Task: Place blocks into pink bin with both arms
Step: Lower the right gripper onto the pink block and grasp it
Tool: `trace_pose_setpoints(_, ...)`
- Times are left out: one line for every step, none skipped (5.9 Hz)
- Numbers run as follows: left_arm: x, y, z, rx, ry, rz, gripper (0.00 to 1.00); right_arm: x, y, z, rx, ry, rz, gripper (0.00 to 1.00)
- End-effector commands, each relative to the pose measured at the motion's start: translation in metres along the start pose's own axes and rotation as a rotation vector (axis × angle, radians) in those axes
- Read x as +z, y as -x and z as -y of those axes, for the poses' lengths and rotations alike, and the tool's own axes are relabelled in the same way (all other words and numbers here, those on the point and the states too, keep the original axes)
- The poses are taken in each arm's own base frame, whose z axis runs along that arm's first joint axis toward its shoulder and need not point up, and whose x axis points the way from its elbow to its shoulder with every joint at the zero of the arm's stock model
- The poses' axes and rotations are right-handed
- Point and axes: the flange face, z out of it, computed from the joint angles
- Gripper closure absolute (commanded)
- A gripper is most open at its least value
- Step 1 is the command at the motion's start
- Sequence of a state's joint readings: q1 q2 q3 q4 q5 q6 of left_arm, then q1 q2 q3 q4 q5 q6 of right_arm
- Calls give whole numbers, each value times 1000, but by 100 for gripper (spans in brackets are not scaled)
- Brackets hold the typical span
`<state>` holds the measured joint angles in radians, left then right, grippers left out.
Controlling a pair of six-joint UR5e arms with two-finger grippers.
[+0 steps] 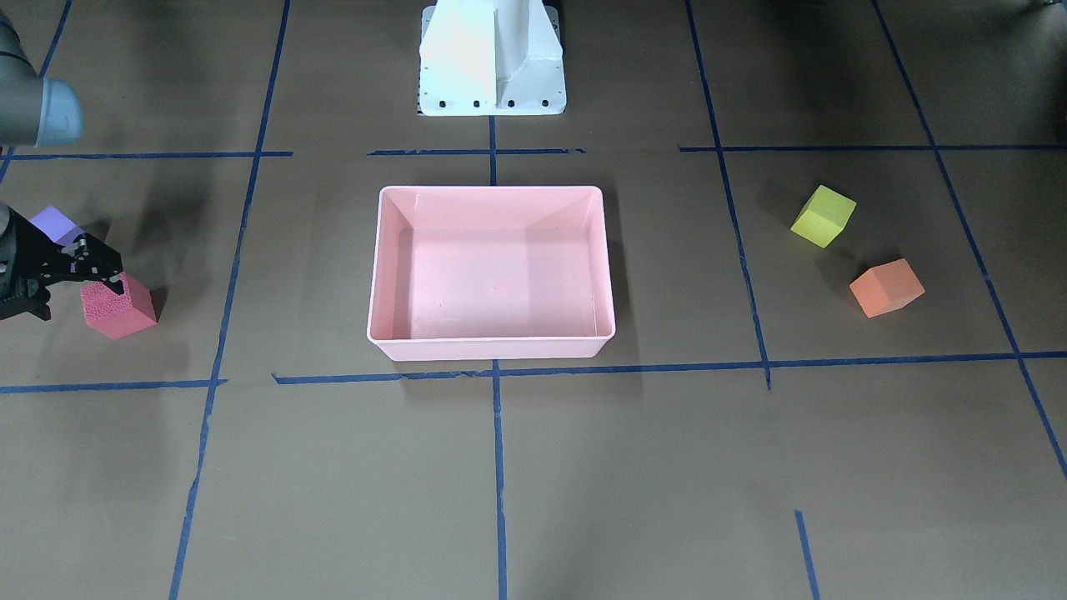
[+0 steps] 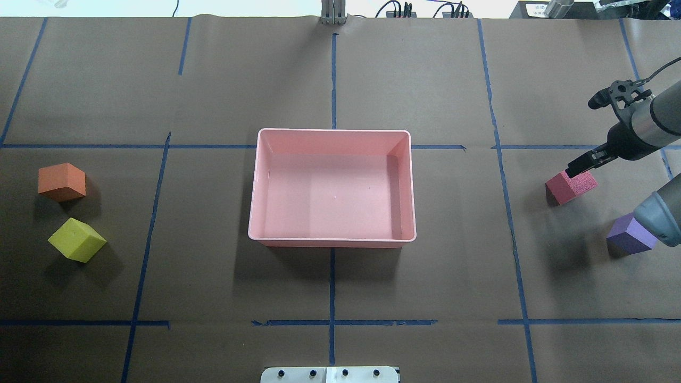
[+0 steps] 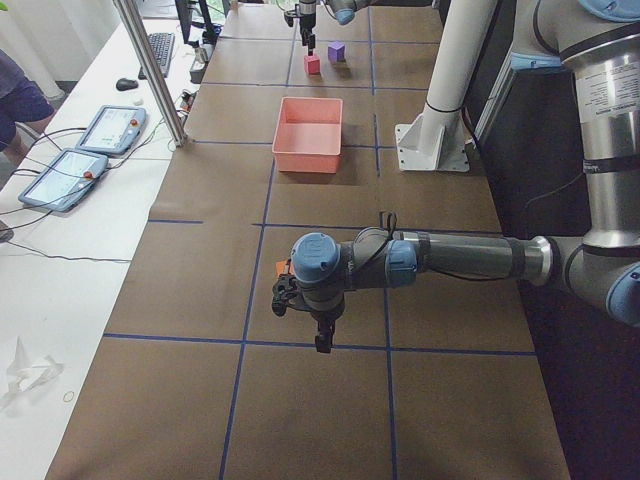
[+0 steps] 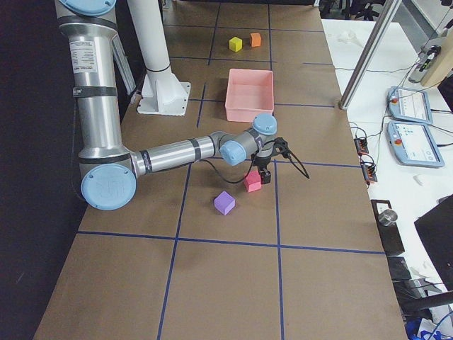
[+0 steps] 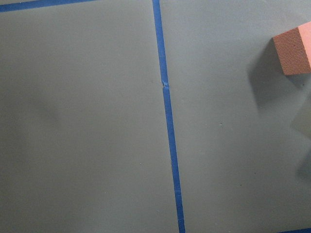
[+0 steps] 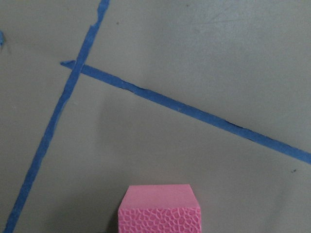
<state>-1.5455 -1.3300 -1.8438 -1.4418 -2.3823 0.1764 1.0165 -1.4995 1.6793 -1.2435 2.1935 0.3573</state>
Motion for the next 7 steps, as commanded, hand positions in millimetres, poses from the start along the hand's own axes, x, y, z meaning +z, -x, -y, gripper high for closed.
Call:
trace_pose_setpoints(0,0,0,1,0,0,0,35,6,-10,-19,63,-7,0)
trace_pose_setpoints(0,0,0,2,0,0,0,56,8,-16,-26,102,-10,0)
trace_pose_setpoints(0,0,0,1,0,0,0,56,14,-13,-38,101,-5,4)
trace_pose_setpoints(1,0,0,0,1,0,0,54,18,-7,-43,94,-2,37)
trace_pose_setpoints(1,1,0,-2,3,0,0,49,24,-2,-43,82,0,66)
trace_pose_setpoints(0,0,0,0,2,0,0,27,46,8,-56,50,23,69)
trace_pose_setpoints(0,0,0,1,0,0,0,-3,81,39,-14,20,39,71)
